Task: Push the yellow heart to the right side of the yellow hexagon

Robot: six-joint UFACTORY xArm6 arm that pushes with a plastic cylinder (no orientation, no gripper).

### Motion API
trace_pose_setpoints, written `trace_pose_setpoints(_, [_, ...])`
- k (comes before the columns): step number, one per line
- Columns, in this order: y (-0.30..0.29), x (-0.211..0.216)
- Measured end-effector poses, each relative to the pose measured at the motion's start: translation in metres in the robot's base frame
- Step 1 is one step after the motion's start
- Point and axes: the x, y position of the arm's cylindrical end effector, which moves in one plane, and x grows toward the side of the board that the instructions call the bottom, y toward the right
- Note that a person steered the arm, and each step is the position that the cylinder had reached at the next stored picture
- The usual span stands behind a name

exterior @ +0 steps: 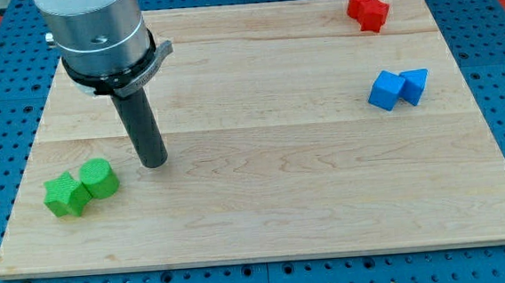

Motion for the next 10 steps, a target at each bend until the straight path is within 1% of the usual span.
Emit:
trace_pose_setpoints(2, [0.0, -0.003])
trace_pose_setpoints(3, [0.021, -0.029])
trace_pose_setpoints(4, [-0.02, -0.036])
trace_pose_setpoints(5, [-0.083, -0.055])
trace_pose_setpoints(6, [-0.122, -0.112])
trace_pose_setpoints(7, [-0.178, -0.141])
trace_pose_setpoints(8, [-0.175, -0.183])
trace_pose_setpoints(9, [-0.136, -0.229])
trace_pose_setpoints(10, [-0.068, -0.234])
